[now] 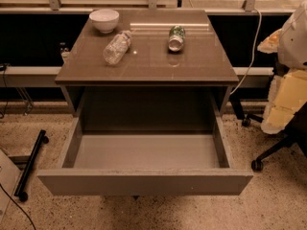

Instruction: Close top drawer

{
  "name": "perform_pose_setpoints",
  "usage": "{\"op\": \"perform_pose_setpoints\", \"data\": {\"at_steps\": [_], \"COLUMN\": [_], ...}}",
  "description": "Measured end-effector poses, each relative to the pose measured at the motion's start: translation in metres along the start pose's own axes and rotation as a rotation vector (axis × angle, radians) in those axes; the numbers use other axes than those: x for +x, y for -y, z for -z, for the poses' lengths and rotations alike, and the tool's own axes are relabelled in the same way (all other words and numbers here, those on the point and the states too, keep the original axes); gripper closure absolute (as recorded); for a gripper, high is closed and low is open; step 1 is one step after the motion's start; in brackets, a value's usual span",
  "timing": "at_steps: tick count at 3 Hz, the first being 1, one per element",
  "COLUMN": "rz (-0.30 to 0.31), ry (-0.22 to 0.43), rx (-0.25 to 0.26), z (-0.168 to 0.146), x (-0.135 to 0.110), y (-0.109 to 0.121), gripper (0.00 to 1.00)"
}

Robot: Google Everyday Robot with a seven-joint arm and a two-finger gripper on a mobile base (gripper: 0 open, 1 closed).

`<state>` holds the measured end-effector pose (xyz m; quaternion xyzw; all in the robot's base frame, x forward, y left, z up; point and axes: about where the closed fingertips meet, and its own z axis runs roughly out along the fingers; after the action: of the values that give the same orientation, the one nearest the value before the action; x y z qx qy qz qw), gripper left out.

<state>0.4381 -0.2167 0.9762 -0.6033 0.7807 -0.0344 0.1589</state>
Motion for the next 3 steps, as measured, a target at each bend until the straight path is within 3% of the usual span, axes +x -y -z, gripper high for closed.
{"op": "perform_pose_setpoints", "data": {"at_steps": [1,2,3], "rz": [0.000,0.001,-0.014], "ry": [0.000,0.003,0.034], "rx": [0.000,0.009,-0.047], "z": [0.000,0.002,-0.013], "x": [0.000,-0.001,0.005], "y": [0.000,0.001,-0.015], "gripper": [0.00,0.15,0.38]}}
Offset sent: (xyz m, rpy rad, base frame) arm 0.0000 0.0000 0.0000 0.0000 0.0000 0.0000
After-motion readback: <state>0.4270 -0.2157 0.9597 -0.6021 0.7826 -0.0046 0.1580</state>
